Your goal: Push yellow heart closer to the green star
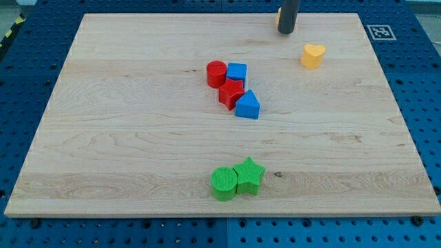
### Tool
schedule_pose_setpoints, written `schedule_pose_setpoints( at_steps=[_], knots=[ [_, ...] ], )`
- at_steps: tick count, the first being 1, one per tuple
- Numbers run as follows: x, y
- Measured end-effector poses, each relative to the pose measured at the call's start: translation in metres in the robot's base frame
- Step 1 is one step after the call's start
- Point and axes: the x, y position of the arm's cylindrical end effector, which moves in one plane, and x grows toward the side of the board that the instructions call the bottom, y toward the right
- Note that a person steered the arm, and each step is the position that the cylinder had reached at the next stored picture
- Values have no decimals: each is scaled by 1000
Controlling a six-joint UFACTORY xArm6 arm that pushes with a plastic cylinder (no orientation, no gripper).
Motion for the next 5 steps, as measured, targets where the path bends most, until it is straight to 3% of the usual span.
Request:
schedule_pose_setpoints(
  at_steps=[2,5],
  knots=[
    [84,18],
    [43,31]
  ],
)
